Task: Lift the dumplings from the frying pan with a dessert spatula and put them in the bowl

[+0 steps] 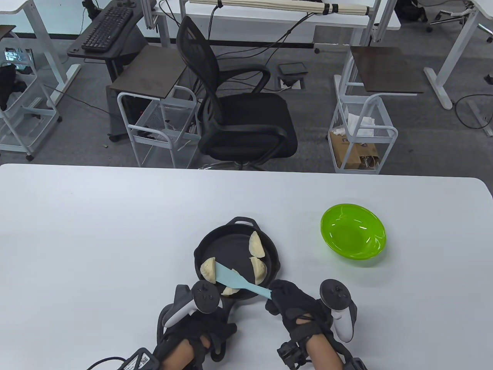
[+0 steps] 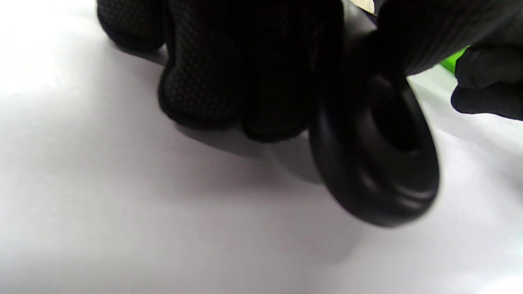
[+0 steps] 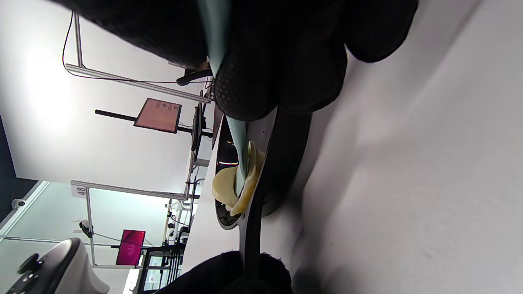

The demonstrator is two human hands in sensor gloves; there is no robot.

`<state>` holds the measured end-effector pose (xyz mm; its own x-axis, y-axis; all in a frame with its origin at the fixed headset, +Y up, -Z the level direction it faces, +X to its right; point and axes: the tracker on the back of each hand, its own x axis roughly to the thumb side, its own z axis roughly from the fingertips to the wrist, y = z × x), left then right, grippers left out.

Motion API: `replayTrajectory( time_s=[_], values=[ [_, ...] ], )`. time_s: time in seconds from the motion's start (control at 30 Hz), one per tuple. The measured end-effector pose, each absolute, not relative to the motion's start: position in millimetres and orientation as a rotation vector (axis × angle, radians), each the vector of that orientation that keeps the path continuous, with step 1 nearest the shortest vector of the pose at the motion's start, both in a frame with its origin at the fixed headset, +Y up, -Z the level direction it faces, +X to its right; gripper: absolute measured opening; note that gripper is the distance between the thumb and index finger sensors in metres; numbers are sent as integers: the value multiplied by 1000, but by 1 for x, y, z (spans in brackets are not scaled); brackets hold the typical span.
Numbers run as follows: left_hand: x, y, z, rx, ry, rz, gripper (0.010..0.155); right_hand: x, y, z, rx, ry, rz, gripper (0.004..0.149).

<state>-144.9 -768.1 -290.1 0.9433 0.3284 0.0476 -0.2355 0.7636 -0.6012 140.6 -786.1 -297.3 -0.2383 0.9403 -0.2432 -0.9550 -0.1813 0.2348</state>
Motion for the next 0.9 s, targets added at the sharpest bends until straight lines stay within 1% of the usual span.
replayTrajectory(
  time_s=[0.4,0.9],
  values=[
    [-145,-768,-289,-640,-146,301,68,140,-799,-295,-107,459,1637,50],
    [-145,-769,-289,-646,-143,301,68,136,-799,-291,-104,460,1575,52]
  ],
)
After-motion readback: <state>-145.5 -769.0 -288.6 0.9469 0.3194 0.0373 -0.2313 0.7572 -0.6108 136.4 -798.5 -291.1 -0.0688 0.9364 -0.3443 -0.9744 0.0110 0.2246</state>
